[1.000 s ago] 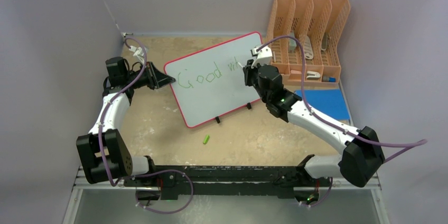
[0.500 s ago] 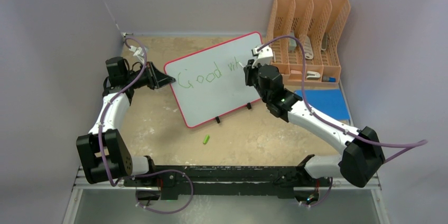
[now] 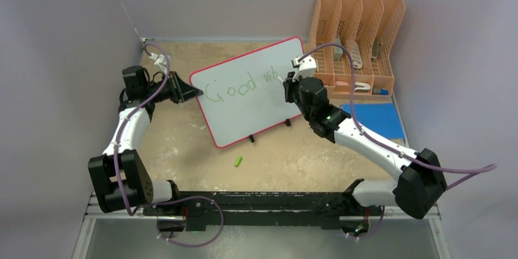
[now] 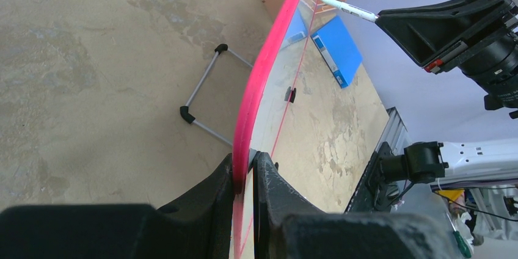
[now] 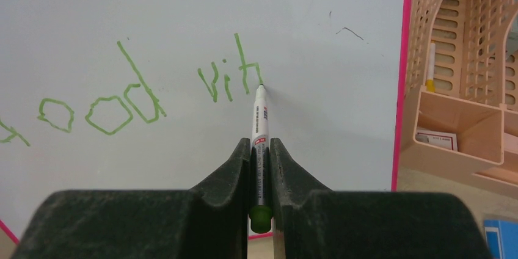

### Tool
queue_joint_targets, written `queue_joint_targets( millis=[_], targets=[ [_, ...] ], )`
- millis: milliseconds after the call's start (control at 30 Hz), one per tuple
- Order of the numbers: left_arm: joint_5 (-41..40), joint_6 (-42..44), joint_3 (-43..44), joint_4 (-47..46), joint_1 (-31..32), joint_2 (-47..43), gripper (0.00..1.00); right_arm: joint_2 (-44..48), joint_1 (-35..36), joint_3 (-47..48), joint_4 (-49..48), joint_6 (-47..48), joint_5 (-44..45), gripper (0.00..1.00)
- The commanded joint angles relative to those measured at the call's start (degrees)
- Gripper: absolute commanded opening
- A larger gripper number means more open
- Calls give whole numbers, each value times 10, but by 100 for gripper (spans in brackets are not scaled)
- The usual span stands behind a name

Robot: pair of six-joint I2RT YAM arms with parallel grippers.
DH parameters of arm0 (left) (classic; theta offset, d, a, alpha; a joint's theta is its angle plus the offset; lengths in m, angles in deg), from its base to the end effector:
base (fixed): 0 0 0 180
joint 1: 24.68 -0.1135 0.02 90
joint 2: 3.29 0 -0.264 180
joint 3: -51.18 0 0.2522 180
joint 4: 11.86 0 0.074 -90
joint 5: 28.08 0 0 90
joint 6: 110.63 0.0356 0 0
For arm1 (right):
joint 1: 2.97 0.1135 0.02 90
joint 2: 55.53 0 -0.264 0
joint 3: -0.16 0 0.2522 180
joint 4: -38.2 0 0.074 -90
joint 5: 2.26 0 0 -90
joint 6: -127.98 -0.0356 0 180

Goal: Write a sentence on the whiteboard

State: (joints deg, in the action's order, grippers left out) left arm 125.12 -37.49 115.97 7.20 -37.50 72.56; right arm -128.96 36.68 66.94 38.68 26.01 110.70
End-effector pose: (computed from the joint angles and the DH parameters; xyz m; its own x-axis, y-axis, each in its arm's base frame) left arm 0.2809 0.0313 0.2759 -0.6576 -0.2838 -0.6979 0.4828 0.5524 -0.6795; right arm 0.2407 0.1815 0.3241 -0.1535 0.1208 -0.9807 -0.2634 0.9516 0.1584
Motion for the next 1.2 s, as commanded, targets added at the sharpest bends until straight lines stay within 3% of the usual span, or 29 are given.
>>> queue_joint_targets(
  millis=[0, 1167],
  targets=[
    [-28, 17, 7, 14, 10, -2, 0, 20, -4, -6, -4, -11, -8, 0],
    [-28, 16, 7, 11, 10, -2, 0, 29, -3, 8, -2, -6, -33, 0]
  ],
)
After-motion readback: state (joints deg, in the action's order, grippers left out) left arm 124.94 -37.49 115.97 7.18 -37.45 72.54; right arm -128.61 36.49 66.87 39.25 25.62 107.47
